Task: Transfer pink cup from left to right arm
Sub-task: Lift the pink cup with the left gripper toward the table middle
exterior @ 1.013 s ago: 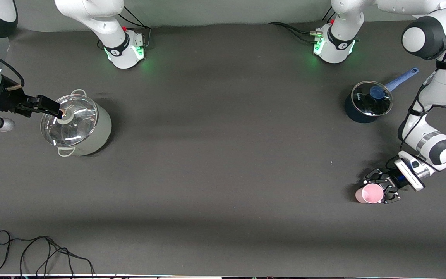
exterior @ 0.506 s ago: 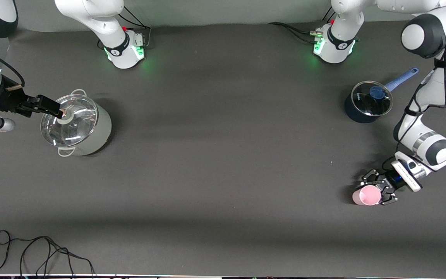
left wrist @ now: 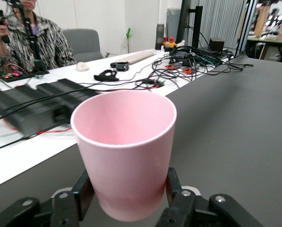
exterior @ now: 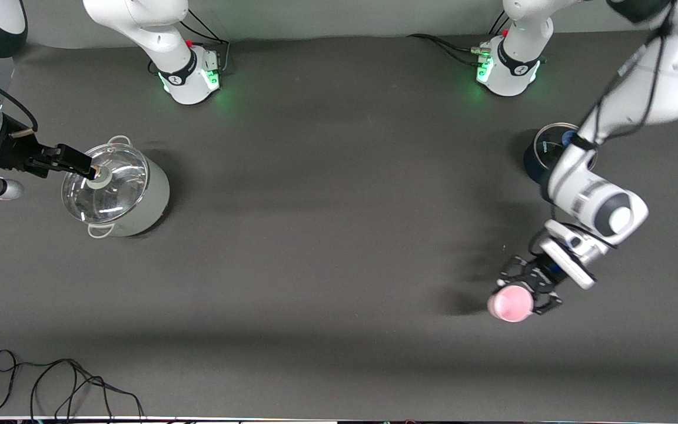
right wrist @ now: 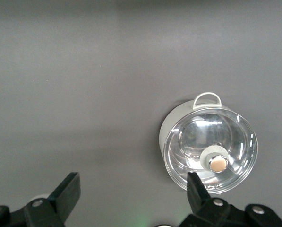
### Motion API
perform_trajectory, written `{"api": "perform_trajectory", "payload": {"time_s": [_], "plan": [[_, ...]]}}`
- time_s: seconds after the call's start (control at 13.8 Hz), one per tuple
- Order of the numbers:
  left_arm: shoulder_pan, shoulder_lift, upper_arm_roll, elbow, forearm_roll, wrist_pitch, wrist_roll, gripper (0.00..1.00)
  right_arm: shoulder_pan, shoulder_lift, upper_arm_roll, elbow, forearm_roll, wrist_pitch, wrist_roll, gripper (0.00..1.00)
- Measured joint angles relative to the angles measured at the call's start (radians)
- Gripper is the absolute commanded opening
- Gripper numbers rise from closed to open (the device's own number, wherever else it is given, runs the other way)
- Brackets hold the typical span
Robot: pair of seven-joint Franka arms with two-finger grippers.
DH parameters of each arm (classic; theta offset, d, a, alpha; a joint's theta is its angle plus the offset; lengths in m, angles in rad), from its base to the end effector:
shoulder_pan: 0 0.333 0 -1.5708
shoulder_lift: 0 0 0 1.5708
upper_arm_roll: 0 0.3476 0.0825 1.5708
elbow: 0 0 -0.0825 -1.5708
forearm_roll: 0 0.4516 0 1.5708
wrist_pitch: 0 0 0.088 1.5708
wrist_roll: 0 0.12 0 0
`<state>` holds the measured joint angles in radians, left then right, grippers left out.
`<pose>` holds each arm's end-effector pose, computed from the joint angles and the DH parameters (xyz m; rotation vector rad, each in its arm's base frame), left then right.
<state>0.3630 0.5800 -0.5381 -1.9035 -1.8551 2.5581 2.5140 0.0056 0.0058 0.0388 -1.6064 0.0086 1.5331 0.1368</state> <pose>0.6943 -0.1005 0.2033 2.0425 -0.9263 1.3991 0.6167 0.0284 0.6173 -3.1341 0.1449 0.1249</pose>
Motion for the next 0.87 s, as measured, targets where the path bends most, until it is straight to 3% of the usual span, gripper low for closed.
{"api": "perform_trajectory", "payload": {"time_s": [0.29,0.51,0.72,0.87], "plan": [[-0.006,-0.201,-0.259,-0.128,-0.247,0.188,0.001,0.28,-0.001,0.000,-0.038,0.000,0.000,-0.008,-0.002,1.00],[-0.030,-0.309,-0.430,-0.157,-0.388,0.286,0.001,0.28,-0.002,0.000,-0.048,0.001,0.000,-0.008,-0.003,0.96],[-0.078,-0.385,-0.526,-0.148,-0.457,0.353,-0.035,0.28,-0.001,0.000,-0.043,0.002,0.031,-0.008,0.097,0.96],[-0.132,-0.415,-0.544,-0.105,-0.458,0.438,-0.104,0.28,0.003,-0.001,-0.038,0.005,0.100,-0.008,0.241,0.96]]}}
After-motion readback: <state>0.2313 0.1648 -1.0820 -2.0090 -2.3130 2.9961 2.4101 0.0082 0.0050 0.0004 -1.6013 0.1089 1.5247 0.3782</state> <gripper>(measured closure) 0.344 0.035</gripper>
